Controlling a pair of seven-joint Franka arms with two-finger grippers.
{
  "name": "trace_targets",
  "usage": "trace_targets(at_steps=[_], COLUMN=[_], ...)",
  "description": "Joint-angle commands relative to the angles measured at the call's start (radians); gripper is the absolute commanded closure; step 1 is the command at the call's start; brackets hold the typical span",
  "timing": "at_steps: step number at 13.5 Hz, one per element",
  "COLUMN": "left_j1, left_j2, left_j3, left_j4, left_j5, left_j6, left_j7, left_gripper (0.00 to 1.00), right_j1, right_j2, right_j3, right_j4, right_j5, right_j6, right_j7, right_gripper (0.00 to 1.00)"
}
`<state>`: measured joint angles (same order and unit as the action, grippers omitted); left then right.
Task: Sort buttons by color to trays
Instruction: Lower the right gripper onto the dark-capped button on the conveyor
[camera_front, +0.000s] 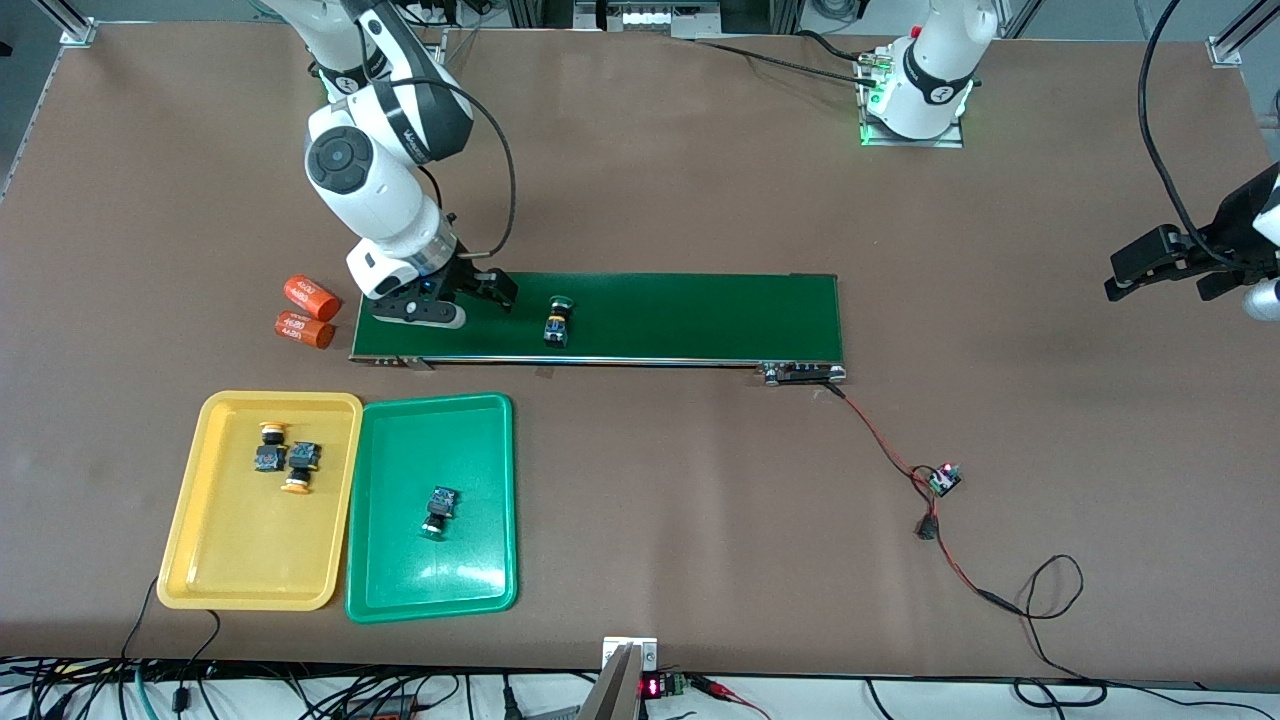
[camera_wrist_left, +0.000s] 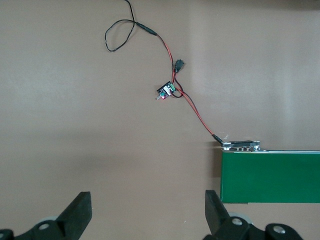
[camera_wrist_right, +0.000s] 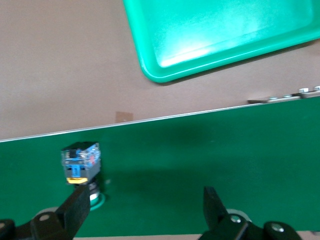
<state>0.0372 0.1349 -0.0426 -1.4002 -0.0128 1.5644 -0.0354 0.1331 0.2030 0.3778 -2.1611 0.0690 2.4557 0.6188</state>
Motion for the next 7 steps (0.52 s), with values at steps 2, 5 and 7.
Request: trace_targets(at_steps=[2,5,7], left_j1=[0.000,0.001,0.001], left_j2=[-0.005,-0.005,-0.003], left_j3=[-0.003,0.000,0.000], left_j4=[0.009,0.007,0.007], left_j5=[0.002,-0.004,-0.006], left_j6=[-0.011,-0.007,-0.007], left_j7=[-0.001,-0.001,-0.001], left_gripper=[0.00,0.00,0.00], right_j1=[0.058,0.111,0.152], right_j2=[0.064,0.102,0.124], right_j3=[-0.045,-0.094,-0.132], right_j4=[0.053,0.060,0.084], right_j5=[-0.026,-0.026,-0.032], right_j6=[0.017,0.068,0.072], right_j7=[0.038,0.042,0.052], right_gripper=[0.00,0.00,0.00])
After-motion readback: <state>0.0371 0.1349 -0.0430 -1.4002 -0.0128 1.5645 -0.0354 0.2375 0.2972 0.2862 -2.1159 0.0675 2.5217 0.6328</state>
